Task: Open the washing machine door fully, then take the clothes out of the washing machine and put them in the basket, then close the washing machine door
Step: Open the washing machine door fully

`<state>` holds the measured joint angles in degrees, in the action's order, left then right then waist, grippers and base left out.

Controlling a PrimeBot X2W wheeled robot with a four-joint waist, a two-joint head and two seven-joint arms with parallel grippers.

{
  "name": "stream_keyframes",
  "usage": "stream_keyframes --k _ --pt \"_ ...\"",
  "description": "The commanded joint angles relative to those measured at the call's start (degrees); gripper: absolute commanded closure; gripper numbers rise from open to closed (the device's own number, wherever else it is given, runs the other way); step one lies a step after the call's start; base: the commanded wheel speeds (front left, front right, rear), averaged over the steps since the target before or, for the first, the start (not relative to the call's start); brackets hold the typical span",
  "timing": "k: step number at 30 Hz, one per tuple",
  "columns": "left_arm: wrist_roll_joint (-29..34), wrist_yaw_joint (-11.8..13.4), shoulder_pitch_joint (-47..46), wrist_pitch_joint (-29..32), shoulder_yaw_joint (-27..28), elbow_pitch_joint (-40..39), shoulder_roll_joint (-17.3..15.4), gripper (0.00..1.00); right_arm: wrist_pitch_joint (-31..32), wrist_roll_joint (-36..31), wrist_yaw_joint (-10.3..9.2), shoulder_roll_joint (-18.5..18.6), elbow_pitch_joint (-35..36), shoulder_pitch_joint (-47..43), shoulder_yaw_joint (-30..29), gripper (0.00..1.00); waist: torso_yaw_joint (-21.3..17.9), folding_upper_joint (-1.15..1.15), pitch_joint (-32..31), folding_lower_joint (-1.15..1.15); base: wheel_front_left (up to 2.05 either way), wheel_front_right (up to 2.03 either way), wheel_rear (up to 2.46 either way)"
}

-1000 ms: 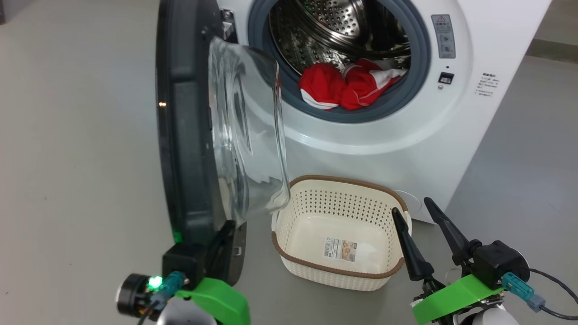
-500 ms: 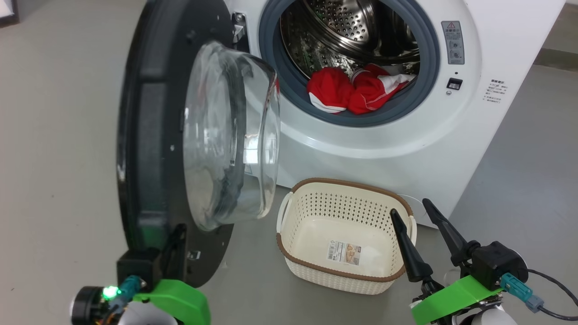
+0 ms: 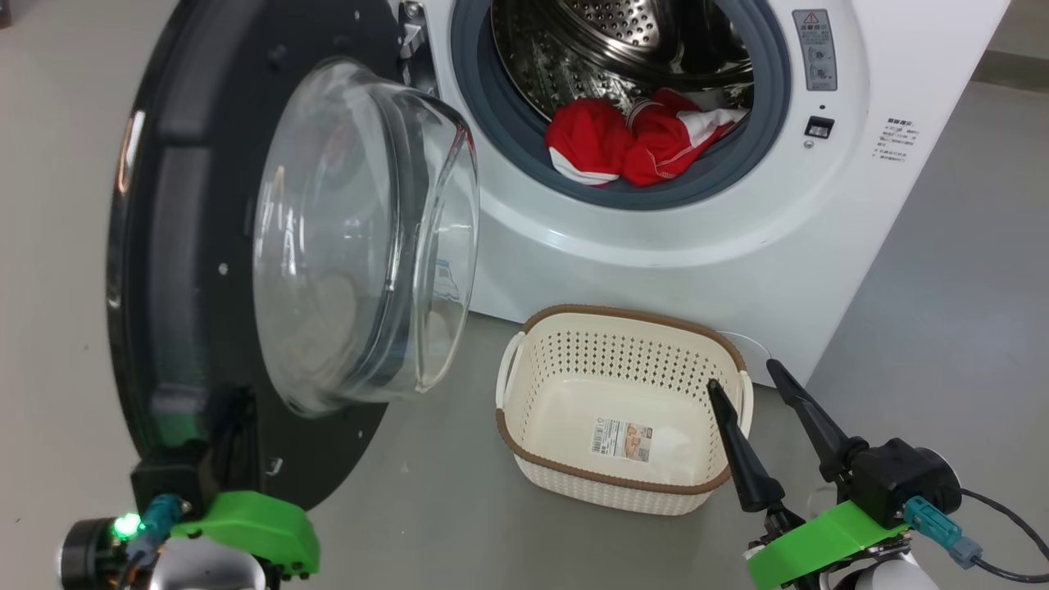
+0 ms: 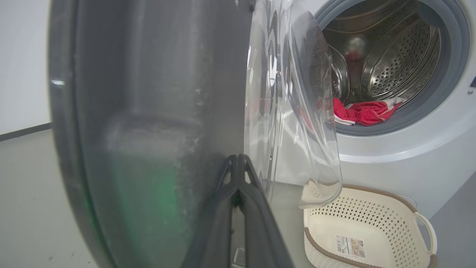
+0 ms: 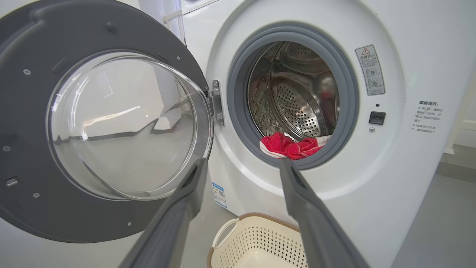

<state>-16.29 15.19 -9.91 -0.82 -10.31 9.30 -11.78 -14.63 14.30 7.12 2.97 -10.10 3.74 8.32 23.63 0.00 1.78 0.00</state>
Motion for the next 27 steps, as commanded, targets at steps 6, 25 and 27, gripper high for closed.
stream_keyframes --k 6,25,27 --pt "-2.68 -0.14 -4.41 -3.80 5.39 4.06 -2.34 1.00 -0.37 -1.41 0.36 -0.09 1.56 2.05 1.13 0.00 0.39 0.00 0.69 0.00 0.00 0.00 0.00" --pt "-5.93 -2.59 -10.75 -10.42 8.64 16.99 -4.61 1.00 -0.17 -2.53 0.36 -0.09 3.18 2.58 1.64 0.00 0.77 0.00 1.93 0.00 0.00 0.00 0.00" --pt "-6.18 -2.77 -11.46 -10.67 9.02 17.83 -5.15 1.00 0.08 -2.78 0.36 -0.09 3.48 2.61 1.62 0.00 0.66 0.00 2.33 0.00 0.00 0.00 0.00"
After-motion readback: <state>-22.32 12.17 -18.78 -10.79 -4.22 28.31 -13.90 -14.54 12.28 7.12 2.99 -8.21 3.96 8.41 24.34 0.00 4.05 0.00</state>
